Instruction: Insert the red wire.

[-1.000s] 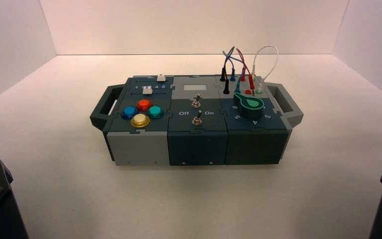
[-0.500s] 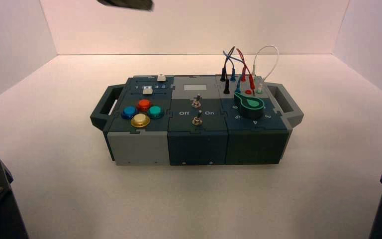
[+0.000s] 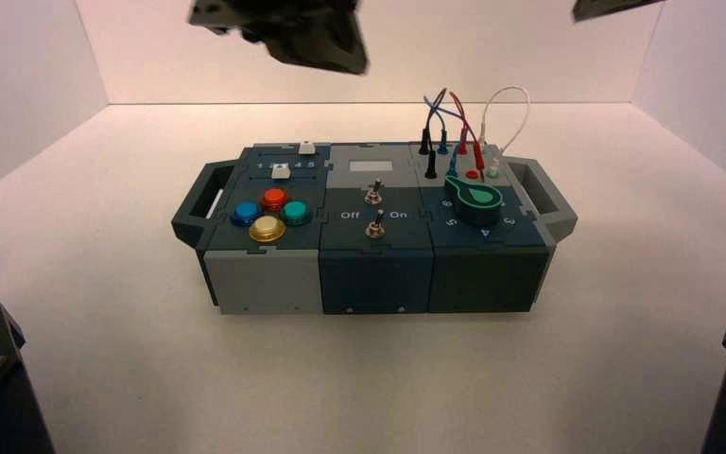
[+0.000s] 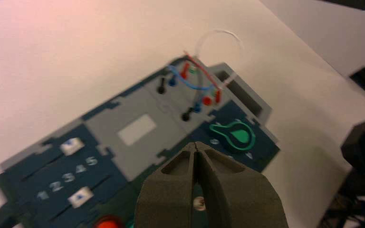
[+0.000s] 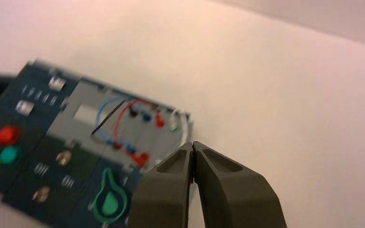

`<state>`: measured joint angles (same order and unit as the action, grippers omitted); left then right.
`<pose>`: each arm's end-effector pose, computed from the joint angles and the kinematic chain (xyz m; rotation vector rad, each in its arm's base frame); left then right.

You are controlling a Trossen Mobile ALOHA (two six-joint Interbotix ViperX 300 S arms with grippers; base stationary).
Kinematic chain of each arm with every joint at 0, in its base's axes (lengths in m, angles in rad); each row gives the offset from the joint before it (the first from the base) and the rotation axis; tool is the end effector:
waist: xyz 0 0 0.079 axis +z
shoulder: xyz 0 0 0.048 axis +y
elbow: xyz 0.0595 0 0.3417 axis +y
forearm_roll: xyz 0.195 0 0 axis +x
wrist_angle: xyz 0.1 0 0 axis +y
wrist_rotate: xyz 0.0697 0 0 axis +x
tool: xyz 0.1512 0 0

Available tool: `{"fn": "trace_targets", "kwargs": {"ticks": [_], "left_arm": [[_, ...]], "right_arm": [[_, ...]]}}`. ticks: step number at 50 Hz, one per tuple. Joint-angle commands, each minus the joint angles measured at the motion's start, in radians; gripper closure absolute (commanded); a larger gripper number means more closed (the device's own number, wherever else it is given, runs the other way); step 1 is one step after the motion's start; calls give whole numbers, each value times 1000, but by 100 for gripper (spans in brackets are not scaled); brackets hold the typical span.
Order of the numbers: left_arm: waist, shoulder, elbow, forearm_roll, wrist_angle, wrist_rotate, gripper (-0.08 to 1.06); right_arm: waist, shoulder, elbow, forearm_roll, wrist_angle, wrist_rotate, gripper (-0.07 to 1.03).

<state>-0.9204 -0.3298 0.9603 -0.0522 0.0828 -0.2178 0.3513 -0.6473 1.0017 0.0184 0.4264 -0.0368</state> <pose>0.2118 -0.2799 0.1511 0.0845 0.7714 -0.7833 0.2576 0.0962 0.1776 -0.1530 0.7699 0.3482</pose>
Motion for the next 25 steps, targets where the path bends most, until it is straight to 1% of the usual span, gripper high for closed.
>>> {"fn": "trace_targets", "kwargs": {"ticks": [1, 6, 11, 16, 21, 25], "left_arm": [[-28, 14, -34, 6, -11, -3, 101], [-49, 26, -32, 6, -11, -3, 101], [-57, 28, -31, 5, -5, -3, 101], [-83, 20, -32, 2, 17, -6, 101], [-95, 21, -32, 0, 25, -11, 101], [-104, 25, -29, 0, 26, -14, 101]], "right_arm": [[31, 26, -44, 2, 57, -5, 99], [32, 41, -35, 0, 104, -14, 99], [35, 34, -34, 2, 124, -14, 99], [35, 29, -34, 5, 170, -14, 98], [35, 29, -34, 17, 192, -14, 96], [37, 29, -35, 43, 216, -14, 93]]}}
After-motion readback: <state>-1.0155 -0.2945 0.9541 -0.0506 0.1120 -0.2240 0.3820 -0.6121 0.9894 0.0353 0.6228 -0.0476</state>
